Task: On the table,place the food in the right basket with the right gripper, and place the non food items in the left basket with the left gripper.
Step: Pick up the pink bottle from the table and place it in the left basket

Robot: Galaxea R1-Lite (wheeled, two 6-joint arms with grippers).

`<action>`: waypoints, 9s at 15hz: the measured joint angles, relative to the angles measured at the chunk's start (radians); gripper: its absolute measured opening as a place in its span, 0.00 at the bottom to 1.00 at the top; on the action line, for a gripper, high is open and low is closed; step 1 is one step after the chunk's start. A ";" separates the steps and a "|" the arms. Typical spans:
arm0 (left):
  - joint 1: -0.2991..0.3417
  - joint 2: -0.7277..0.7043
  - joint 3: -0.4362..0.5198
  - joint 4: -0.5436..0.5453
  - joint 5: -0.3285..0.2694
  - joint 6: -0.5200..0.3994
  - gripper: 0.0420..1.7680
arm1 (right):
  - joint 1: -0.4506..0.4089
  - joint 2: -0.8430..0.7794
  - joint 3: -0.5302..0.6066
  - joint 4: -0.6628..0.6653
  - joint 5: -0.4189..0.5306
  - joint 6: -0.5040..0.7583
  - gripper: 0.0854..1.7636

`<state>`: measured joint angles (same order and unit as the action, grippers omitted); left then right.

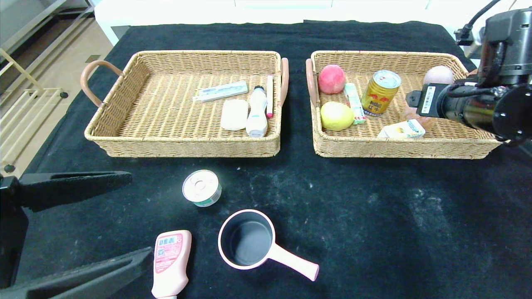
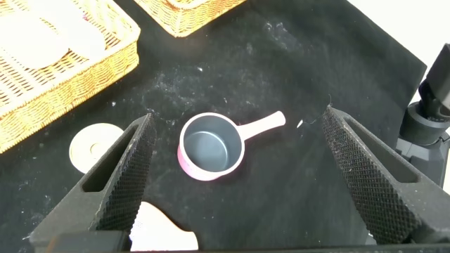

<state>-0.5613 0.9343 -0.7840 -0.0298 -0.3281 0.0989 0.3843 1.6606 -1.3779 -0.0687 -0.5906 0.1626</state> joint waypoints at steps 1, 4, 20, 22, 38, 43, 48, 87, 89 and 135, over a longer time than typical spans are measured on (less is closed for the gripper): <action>0.000 0.001 0.000 -0.001 0.000 0.000 0.97 | 0.032 -0.039 0.044 0.000 0.025 -0.001 0.95; 0.001 0.001 -0.001 0.000 0.006 0.000 0.97 | 0.128 -0.136 0.146 0.033 0.130 -0.004 0.95; 0.018 0.024 0.005 0.020 0.175 0.002 0.97 | 0.163 -0.428 0.687 -0.203 0.963 -0.337 0.96; 0.045 0.036 -0.030 0.104 0.171 -0.005 0.97 | 0.159 -0.445 0.723 -0.235 0.996 -0.340 0.96; 0.130 0.297 -0.441 0.664 0.362 -0.019 0.97 | 0.076 -0.474 0.807 -0.327 1.056 -0.325 0.97; 0.104 0.488 -0.635 0.787 0.408 -0.107 0.97 | 0.076 -0.501 0.807 -0.326 1.055 -0.327 0.97; 0.063 0.543 -0.664 0.905 0.428 -0.284 0.97 | 0.077 -0.509 0.806 -0.326 1.055 -0.326 0.97; 0.061 0.597 -0.259 0.639 0.473 -0.502 0.66 | 0.086 -0.498 0.815 -0.326 1.053 -0.335 0.97; 0.060 0.598 -0.258 0.640 0.472 -0.501 0.52 | 0.086 -0.497 0.815 -0.326 1.052 -0.335 0.97; 0.189 0.556 -0.599 0.354 0.510 -0.329 0.47 | 0.100 -0.485 0.825 -0.347 1.025 -0.347 0.97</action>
<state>-0.3728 1.4902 -1.3826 0.3240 0.1823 -0.2304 0.4843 1.1753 -0.5526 -0.4162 0.4343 -0.1840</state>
